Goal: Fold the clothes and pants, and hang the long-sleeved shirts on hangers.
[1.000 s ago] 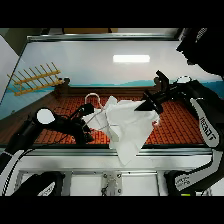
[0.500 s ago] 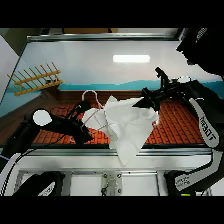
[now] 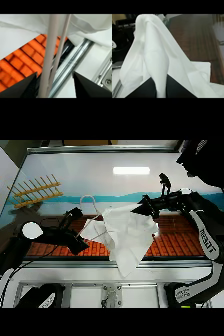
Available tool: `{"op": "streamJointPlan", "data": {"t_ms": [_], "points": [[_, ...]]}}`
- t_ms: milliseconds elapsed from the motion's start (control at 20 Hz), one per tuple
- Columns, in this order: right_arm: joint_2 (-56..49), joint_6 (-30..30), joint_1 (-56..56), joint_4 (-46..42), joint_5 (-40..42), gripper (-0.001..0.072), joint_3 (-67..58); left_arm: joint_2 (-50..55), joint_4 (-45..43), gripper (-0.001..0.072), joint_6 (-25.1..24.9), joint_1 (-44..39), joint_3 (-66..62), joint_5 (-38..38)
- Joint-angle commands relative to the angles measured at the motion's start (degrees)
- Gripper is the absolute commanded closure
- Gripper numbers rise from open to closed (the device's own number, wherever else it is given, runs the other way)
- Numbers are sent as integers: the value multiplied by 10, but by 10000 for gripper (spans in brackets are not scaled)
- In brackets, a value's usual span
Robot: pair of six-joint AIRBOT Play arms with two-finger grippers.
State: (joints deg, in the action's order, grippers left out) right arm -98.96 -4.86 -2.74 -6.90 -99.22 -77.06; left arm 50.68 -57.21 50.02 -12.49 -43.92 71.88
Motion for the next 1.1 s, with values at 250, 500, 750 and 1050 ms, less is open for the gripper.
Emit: {"op": "streamJointPlan", "data": {"t_ms": [250, 500, 750, 1050], "points": [[0, 18, 0, 13, 3, 699, -1, -1, 9, 247, 34, 71, 0, -21], [17, 34, 0, -59, 30, 699, -1, -1, 18, 247, 36, 92, -38, -31], [50, 34, -4, -59, 34, 699, -1, -1, 12, 248, 76, 148, -93, -31], [129, 71, -34, -60, 36, 699, 0, -65, 13, 269, 205, 169, -32, -74]]}}
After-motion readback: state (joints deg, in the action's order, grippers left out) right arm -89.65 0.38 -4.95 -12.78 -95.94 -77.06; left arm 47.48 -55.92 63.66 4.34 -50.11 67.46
